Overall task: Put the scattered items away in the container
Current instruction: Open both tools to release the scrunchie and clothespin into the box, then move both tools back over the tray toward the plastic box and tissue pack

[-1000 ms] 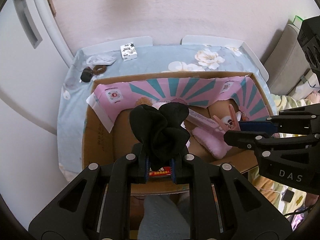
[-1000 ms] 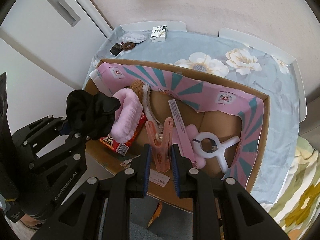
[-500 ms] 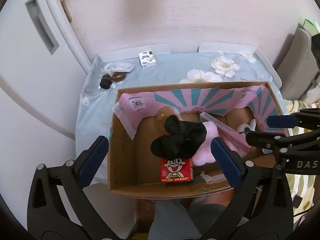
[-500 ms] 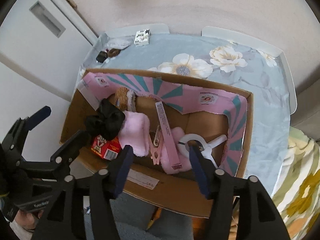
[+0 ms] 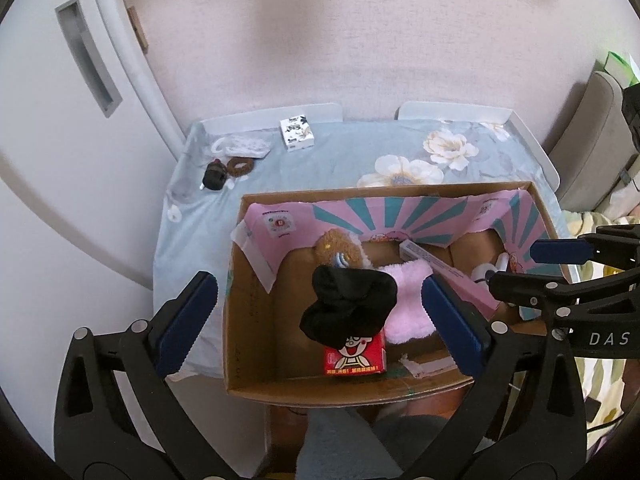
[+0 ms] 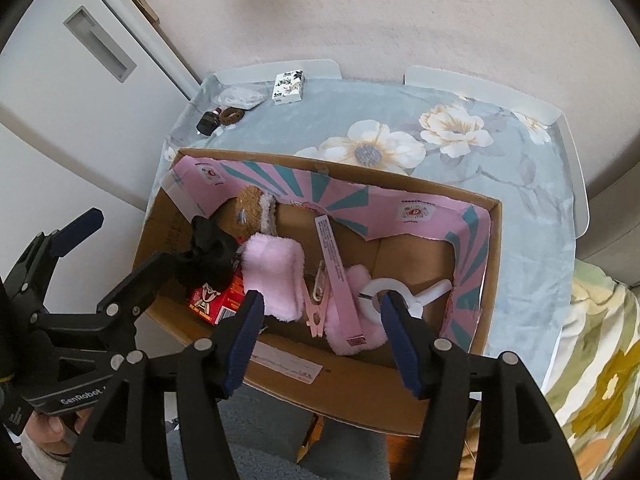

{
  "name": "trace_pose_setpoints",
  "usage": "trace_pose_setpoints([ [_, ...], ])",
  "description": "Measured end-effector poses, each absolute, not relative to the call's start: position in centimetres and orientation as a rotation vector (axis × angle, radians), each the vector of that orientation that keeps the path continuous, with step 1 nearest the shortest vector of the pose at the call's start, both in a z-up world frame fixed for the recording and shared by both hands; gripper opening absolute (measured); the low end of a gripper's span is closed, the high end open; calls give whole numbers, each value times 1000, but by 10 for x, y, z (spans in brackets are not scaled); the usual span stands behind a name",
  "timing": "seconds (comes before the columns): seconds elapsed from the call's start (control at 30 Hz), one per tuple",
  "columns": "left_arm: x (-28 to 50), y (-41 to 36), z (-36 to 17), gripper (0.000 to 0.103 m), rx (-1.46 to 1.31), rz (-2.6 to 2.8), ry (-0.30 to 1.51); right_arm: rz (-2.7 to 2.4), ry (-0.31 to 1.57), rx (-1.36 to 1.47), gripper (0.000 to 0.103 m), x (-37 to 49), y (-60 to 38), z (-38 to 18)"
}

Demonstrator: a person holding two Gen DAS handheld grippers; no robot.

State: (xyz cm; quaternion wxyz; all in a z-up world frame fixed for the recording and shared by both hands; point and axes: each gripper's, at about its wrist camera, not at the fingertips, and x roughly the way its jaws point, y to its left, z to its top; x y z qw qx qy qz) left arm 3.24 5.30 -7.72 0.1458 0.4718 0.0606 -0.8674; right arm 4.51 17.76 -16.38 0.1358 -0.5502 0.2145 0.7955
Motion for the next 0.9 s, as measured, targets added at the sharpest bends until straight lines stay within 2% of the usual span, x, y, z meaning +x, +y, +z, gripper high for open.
trace_pose_setpoints([
  [0.4,22,35,-68,102,1342,-2487,166,2332,629,-1591,57,28,183,-160],
  [0.9,-2,-35,-61,102,1337,-2437,256,2359,631,-1613,57,-32,187,-151],
])
